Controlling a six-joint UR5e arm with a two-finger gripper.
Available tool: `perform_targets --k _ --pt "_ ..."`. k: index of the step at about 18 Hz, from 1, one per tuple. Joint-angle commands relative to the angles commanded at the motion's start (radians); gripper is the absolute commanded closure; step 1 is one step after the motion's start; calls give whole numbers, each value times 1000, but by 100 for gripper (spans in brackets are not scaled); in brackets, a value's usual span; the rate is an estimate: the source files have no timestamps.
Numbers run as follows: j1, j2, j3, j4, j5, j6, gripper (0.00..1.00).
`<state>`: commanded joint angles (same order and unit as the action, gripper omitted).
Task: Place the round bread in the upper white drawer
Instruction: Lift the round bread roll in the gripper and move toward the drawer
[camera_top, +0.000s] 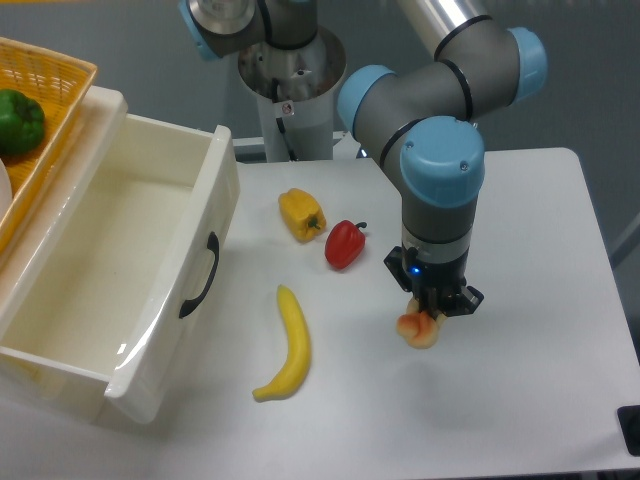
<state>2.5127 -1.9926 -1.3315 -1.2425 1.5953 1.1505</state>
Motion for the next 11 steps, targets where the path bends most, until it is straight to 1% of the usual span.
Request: perform_targets --k 6,8,11 --pt "-2 5 -2 0 -18 -14 100" --pt "-20 8 0 8 -58 -75 100" --pt "-41 40 -2 8 -132 -193 100"
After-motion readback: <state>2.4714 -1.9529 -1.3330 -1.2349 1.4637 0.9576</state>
